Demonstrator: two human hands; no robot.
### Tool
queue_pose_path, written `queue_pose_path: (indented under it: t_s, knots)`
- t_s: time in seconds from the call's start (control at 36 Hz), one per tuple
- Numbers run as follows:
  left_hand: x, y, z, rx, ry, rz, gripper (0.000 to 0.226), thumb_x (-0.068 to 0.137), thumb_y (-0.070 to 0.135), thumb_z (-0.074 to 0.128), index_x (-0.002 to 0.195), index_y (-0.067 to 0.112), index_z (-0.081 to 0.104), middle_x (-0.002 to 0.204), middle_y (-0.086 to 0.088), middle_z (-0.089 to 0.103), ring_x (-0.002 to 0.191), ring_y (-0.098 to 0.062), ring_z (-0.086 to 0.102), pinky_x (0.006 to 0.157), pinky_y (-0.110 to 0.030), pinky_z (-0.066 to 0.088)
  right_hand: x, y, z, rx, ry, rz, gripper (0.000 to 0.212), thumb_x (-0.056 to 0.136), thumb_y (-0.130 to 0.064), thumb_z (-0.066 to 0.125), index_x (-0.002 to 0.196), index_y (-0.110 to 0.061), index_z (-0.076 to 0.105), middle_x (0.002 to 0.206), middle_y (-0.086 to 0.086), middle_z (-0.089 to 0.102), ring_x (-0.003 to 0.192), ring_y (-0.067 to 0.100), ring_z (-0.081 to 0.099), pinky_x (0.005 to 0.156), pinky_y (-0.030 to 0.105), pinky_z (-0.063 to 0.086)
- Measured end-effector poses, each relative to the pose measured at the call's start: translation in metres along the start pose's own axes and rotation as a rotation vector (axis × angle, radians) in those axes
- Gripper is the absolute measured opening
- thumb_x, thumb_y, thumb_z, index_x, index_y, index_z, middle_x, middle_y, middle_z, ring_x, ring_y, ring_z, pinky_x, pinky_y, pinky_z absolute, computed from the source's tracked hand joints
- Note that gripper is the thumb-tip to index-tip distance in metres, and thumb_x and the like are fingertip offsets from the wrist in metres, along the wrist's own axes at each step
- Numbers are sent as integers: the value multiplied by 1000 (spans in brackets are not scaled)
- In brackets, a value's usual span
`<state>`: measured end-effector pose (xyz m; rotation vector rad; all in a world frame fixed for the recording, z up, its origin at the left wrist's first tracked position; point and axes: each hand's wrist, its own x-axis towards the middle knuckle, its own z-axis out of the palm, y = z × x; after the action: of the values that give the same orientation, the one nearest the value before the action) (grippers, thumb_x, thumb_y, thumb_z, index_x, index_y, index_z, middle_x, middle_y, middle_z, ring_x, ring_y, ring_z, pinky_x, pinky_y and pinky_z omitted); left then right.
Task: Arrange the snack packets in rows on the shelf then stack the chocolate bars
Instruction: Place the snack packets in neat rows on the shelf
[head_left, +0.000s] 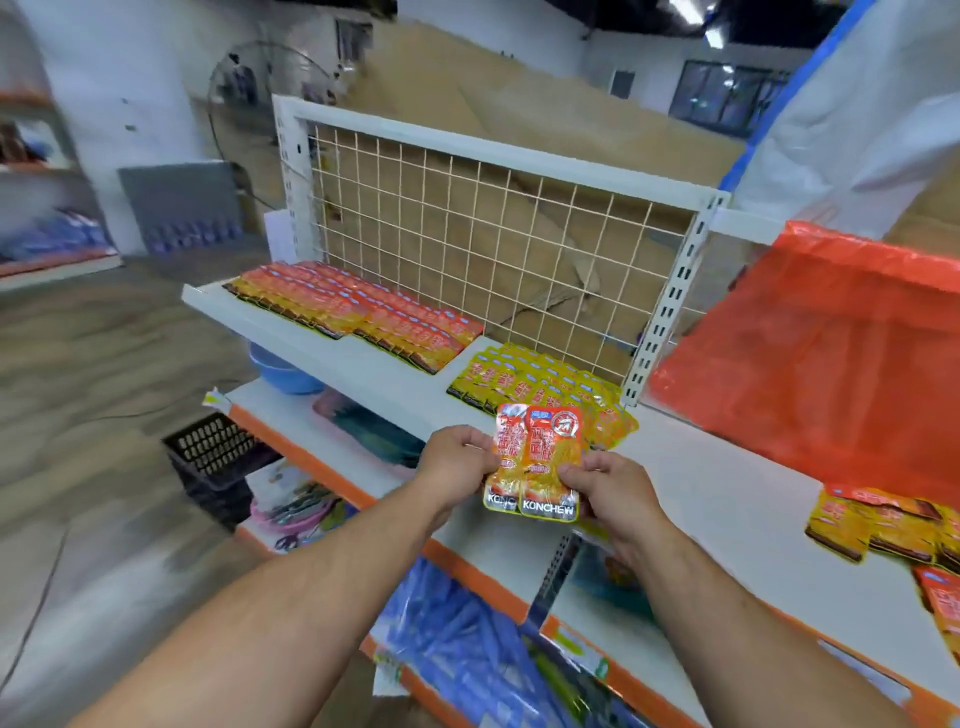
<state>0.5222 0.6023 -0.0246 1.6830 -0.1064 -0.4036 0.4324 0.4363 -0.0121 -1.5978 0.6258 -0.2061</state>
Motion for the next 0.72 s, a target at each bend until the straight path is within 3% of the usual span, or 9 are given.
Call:
queue_pose_path:
  t_s: [0.06, 0.08, 0.17, 0.31, 0.39, 0.47, 0.58, 0.72]
  knots:
    - [6, -1, -21, 3, 42, 4, 13, 83, -2, 67, 77, 9, 66, 67, -5, 64, 55, -14, 57, 55, -23, 46, 8, -3, 20, -10, -23, -37, 31, 88, -3, 71, 67, -14, 52, 52, -4, 55, 37, 4, 48, 42, 19, 40]
    - [8, -1, -31, 4, 60, 8, 14, 83, -2, 67, 76, 9, 66, 66, -4, 64, 55, -13, 57, 55, -23, 45, 12, -5, 29, -1, -44, -38, 31, 89, -2, 70, 66, -14, 52, 48, -7, 55, 37, 4, 49, 42, 18, 40]
    - [20, -3, -56, 1, 111, 9, 15, 82, -2, 67, 74, 11, 66, 66, -3, 65, 55, -13, 57, 58, -24, 44, 26, -8, 56, -18, -101, -34, 30, 87, -3, 72, 66, -15, 55, 61, 1, 61, 49, 12, 59, 52, 26, 47]
    - [48, -2, -86, -13, 170, -14, 19, 84, -4, 64, 73, 11, 62, 63, -4, 61, 47, -10, 54, 50, -20, 41, 57, -14, 92, -51, -159, -42, 31, 83, -6, 75, 62, -17, 56, 69, 9, 56, 68, 22, 55, 67, 36, 43]
    - [69, 1, -99, 8, 200, -11, 15, 85, -3, 64, 77, 9, 62, 67, -5, 64, 53, -13, 57, 52, -22, 45, 83, -19, 112, -51, -178, -53, 30, 82, -6, 77, 60, -16, 58, 65, 5, 58, 64, 20, 55, 64, 33, 43]
    - [95, 7, -110, 34, 237, -9, 12, 85, -2, 65, 79, 9, 64, 71, -5, 65, 58, -14, 59, 55, -24, 46, 113, -25, 130, -55, -196, -71, 30, 79, -12, 79, 56, -18, 62, 65, 4, 61, 68, 22, 57, 67, 38, 44]
    - [131, 20, -126, 80, 250, -26, 8, 87, 1, 65, 83, 8, 66, 75, -7, 66, 60, -15, 58, 56, -25, 45, 154, -38, 150, -67, -220, -84, 38, 79, -13, 80, 50, -23, 57, 61, 2, 50, 65, 19, 48, 66, 34, 37]
    - [174, 33, -145, 129, 268, -33, 9, 87, 2, 66, 82, 10, 66, 73, -5, 66, 61, -14, 59, 59, -26, 46, 197, -57, 172, -77, -250, -112, 31, 74, -22, 83, 58, -20, 57, 60, 1, 49, 61, 18, 45, 64, 34, 36]
